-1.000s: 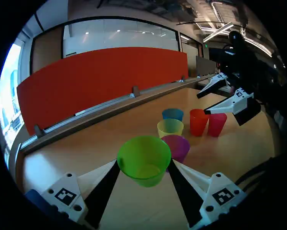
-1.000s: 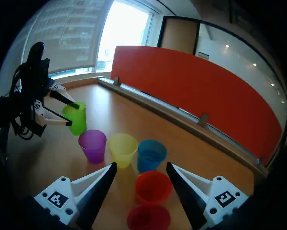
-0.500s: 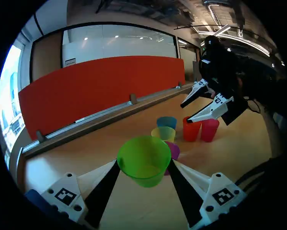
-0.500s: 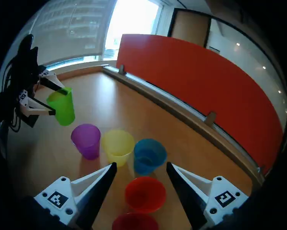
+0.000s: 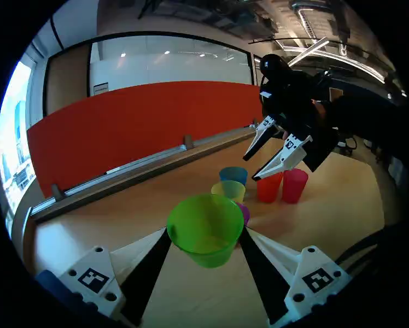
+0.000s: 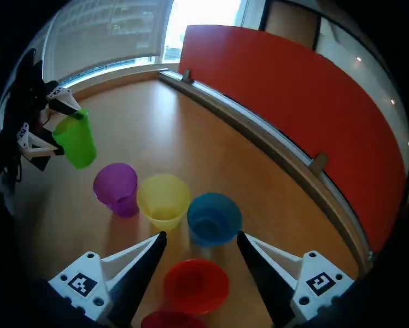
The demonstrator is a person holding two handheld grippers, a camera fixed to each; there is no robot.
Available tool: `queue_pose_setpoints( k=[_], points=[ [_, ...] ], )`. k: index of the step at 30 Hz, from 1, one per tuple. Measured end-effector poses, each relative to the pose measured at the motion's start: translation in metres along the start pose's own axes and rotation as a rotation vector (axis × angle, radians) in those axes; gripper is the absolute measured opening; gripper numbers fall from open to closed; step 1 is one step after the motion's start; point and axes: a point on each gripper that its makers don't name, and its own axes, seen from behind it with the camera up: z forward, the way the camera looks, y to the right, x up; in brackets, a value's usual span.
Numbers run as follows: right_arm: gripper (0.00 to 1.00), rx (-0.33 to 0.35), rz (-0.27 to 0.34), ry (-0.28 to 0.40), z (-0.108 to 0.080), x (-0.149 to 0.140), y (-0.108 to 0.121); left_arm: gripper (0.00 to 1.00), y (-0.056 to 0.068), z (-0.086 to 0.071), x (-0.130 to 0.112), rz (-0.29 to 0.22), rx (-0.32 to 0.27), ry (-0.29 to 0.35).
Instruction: Pour water
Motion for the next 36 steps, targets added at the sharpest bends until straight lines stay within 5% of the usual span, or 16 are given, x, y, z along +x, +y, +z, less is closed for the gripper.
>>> queue_pose_setpoints(
  k=[17, 36],
  points=[
    [1.0, 0.041, -0.019, -0.138, 0.025, -0.006, 0.02, 0.87, 0.005, 0.0, -0.005, -0.009, -0.019, -0.003],
    [1.0, 0.068, -0.027, -0.165, 0.045, 0.001, 0.023, 0.87, 0.006, 0.001, -0.008, -0.005, -0.028, -0.003]
  ],
)
